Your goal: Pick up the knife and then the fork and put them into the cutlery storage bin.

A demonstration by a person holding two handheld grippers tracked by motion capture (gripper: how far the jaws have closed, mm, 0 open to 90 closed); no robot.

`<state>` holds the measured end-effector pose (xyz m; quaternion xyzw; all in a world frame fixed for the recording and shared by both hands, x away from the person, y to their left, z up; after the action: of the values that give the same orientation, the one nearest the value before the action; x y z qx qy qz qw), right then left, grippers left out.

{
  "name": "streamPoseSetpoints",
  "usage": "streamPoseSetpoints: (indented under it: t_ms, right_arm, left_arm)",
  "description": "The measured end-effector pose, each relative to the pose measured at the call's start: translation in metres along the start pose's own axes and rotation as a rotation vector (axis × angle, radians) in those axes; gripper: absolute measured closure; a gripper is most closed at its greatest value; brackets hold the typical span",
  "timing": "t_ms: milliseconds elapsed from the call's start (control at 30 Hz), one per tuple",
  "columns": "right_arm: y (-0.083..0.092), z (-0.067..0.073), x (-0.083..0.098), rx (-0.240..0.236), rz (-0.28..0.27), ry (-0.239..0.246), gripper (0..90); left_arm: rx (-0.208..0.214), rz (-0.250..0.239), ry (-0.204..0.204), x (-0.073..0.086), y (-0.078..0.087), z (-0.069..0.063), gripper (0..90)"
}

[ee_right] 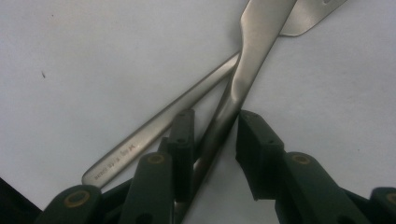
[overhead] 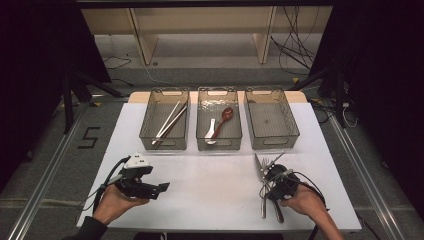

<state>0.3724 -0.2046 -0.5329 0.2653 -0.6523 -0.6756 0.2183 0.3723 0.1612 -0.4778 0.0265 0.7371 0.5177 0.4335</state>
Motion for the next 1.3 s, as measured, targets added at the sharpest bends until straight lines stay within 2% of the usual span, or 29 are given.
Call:
streamPoseSetpoints:
  t_ms: [200, 367, 700, 900, 1167, 1300]
  right_arm:
    - [-0.0001, -0.002, -0.001, 0.005, 0.013, 0.006, 73.7]
    - [0.0003, -0.0059, -0.0007, -0.008, 0.017, -0.006, 79.5]
    - [0.0005, -0.0061, -0.0011, -0.002, 0.022, 0.025, 80.5]
    - [0.0009, -0.0061, -0.0009, -0.008, 0.018, 0.027, 80.5]
    - [0.0024, -0.007, -0.0022, 0.026, -0.004, 0.055, 80.8]
    - [0.0066, -0.0077, -0.0021, 0.01, -0.023, 0.039, 80.8]
  left_arm:
    - [0.0, 0.0, -0.001, 0.0001, -0.0003, -0.0006, 16.1]
    - [0.0, 0.003, -0.006, 0.0005, -0.0001, -0.0005, 16.1]
    - [-0.002, 0.008, -0.008, 0.0012, -0.0012, 0.0007, 16.5]
    - [-0.002, 0.009, -0.009, 0.0009, -0.0015, 0.0002, 16.6]
    - [-0.006, 0.004, -0.001, 0.0008, -0.0013, 0.0011, 16.7]
    - [-0.008, 0.001, 0.002, 0.0007, -0.0007, 0.0016, 16.7]
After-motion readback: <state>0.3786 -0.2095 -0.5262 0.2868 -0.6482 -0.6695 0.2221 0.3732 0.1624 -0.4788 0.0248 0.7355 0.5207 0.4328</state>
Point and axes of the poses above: each handheld gripper's, and its own axes: y roughly backward along the jaws, x roughly out of its underside, z roughly to its left, the point moved 8 cm from there along -y, roughly forward along the jaws, and after that the axes turned 7 degrees about z, right-handed, at the moved point
